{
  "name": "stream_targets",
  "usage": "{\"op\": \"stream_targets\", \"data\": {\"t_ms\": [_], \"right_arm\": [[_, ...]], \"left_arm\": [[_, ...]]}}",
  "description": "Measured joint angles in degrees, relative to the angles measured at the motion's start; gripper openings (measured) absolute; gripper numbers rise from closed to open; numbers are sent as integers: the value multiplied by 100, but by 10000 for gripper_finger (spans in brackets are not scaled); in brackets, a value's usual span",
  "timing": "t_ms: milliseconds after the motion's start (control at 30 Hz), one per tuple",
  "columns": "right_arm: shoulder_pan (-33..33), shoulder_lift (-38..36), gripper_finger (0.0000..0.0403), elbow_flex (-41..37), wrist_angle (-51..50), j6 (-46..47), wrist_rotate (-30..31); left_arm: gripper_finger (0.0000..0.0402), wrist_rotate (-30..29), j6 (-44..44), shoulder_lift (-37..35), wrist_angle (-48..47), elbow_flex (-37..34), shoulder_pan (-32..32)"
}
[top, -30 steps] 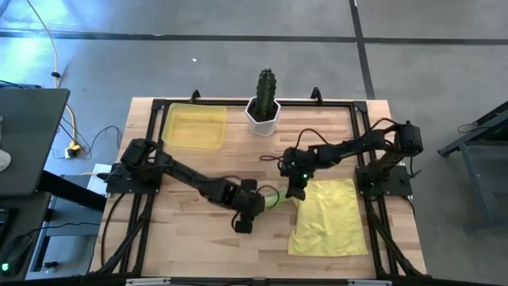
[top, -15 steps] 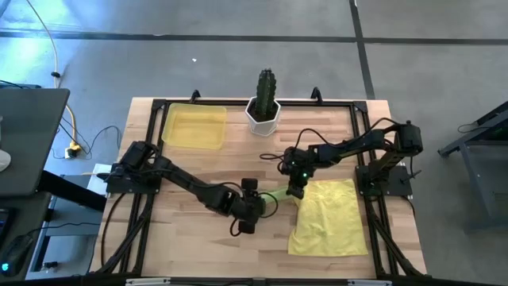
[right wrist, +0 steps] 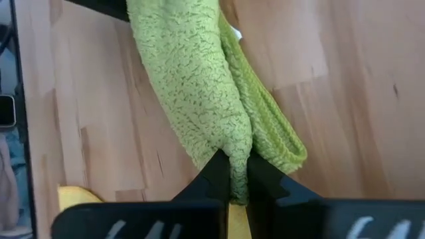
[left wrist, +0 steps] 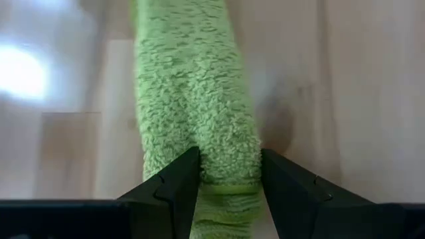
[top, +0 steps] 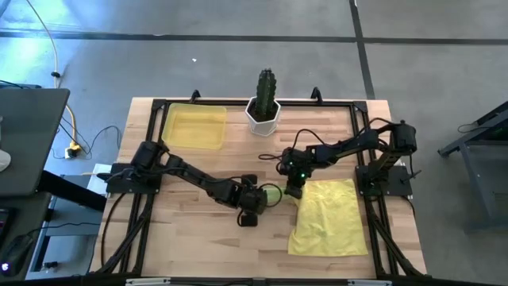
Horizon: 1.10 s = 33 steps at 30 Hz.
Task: Roll microfiber towels into tight, uniform cylinder then place into a basket
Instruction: Roll the green microfiber towel, then put the rolled green microfiber towel into the yellow bin
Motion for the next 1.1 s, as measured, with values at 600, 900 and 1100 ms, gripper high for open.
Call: {"op": "stream_targets", "data": {"t_ms": [600, 900, 1100], "right_arm": [[758, -844, 137, 132, -196, -3453, 677], [1565, -945, 138, 135, -917, -4038, 3225], [1577, -1272, 138, 134, -1367, -3213, 3809]], "left_arm": [[149, 672, -373, 169, -57, 11, 201], [149, 724, -403, 173, -90, 9, 221], [149, 772, -485, 173, -81, 7, 223]]}}
